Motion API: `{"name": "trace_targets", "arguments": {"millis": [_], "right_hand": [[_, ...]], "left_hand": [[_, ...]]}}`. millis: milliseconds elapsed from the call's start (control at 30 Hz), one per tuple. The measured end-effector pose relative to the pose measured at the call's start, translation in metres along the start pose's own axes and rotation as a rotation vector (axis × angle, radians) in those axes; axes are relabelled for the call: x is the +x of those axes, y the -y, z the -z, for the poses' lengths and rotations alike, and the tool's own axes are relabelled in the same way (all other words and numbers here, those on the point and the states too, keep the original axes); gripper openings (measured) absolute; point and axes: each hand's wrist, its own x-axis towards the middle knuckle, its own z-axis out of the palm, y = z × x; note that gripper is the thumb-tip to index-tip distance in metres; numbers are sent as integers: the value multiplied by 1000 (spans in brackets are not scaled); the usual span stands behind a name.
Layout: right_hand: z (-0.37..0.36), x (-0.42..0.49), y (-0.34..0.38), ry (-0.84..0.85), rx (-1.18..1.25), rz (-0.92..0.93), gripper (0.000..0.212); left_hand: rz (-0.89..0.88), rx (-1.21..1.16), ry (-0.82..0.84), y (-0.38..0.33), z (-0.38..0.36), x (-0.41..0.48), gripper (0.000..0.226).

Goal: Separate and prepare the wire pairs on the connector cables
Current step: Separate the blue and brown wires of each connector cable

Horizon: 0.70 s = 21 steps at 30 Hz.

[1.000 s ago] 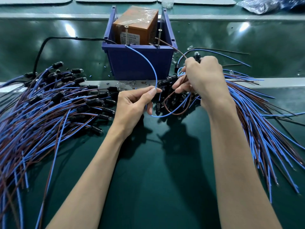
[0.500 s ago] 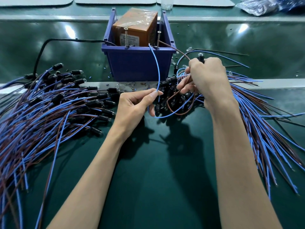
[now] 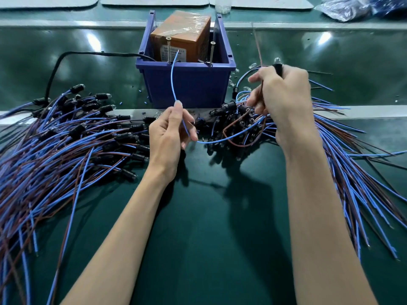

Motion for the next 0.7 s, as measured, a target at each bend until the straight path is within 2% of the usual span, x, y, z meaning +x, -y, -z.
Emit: {"name": "trace_targets", "arguments": {"millis": [200, 333, 533, 700], "right_hand": [[-10, -1, -6, -1, -88, 71, 22], [-12, 0, -7, -45, -87, 85, 21], [-19, -5, -3, -133, -63, 162, 15], [-24, -9, -2, -107, -217, 243, 17]], "left_hand": [[-65, 97, -98, 1, 0, 1, 21], [-72, 116, -139, 1, 0, 2, 26], [-72, 142, -200, 0, -2, 1, 22], [-131, 168, -147, -3, -3, -3, 16]]}}
